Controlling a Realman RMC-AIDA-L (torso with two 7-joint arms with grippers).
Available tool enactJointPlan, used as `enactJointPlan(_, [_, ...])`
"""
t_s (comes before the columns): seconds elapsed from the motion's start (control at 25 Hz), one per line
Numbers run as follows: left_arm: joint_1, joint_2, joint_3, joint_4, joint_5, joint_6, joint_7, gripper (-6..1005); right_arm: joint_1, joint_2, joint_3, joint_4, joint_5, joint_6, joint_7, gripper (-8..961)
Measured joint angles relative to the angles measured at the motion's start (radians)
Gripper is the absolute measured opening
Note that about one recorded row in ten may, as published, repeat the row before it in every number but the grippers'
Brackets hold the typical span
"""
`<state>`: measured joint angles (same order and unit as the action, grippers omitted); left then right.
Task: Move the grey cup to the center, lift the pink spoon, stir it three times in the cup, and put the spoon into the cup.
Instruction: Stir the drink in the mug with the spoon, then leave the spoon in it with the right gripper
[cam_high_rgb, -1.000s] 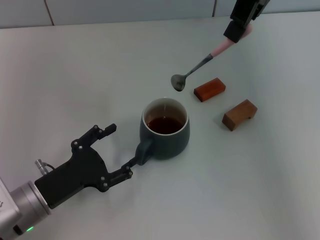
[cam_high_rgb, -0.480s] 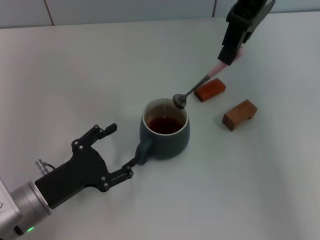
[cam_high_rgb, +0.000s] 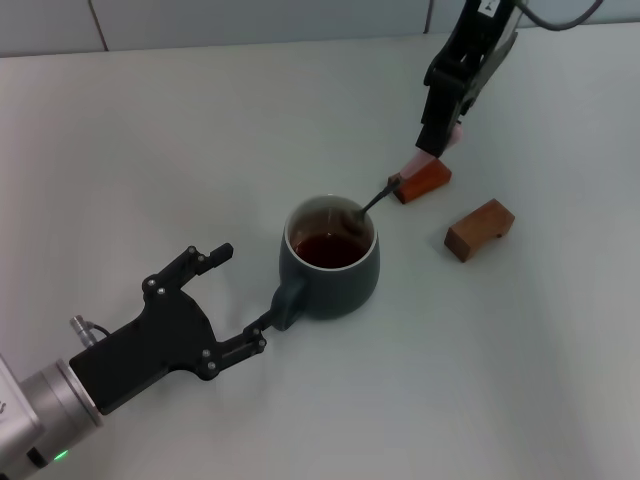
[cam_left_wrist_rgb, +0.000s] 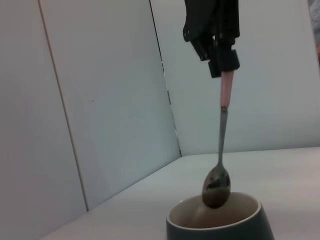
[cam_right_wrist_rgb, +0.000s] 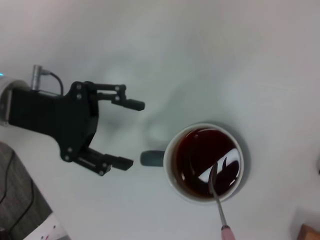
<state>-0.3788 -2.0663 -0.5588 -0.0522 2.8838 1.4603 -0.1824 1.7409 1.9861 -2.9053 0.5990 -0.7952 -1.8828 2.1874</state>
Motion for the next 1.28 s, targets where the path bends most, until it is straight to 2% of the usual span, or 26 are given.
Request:
enactJointPlan(0.08, [0.000,0.000,0.000,0.000,0.000,0.000,0.000,836,-0.001,0.014,0.000,-0.019,-0.005,0.041,0.004,120])
enactJointPlan(0.52, [-0.002,0.000,-0.003,0.000,0.005,-0.001,0.000,836,-0.007,0.038,0.000,-0.154,-0.034,0.161,0.060,121])
enactJointPlan(0.64, [0.001,0.000,-0.002,0.000,0.006,-0.001,0.000,836,-0.001,0.051,0.001,-0.183,-0.036,0.171,0.065,121])
enactJointPlan(0.68, [0.003,0.001,-0.003,0.000,0.006,0.000,0.000,836,0.002,0.061,0.001,-0.193,-0.036,0.182,0.065,121])
enactJointPlan(1.0, [0.004,0.000,0.001,0.000,0.006,-0.001,0.000,836,0.012,0.068,0.002,-0.204,-0.039,0.235,0.079,121])
enactJointPlan(1.28, [0.001,0.000,-0.001,0.000,0.005,-0.004,0.000,836,0.012,0.064,0.002,-0.201,-0.068,0.198,0.089,121])
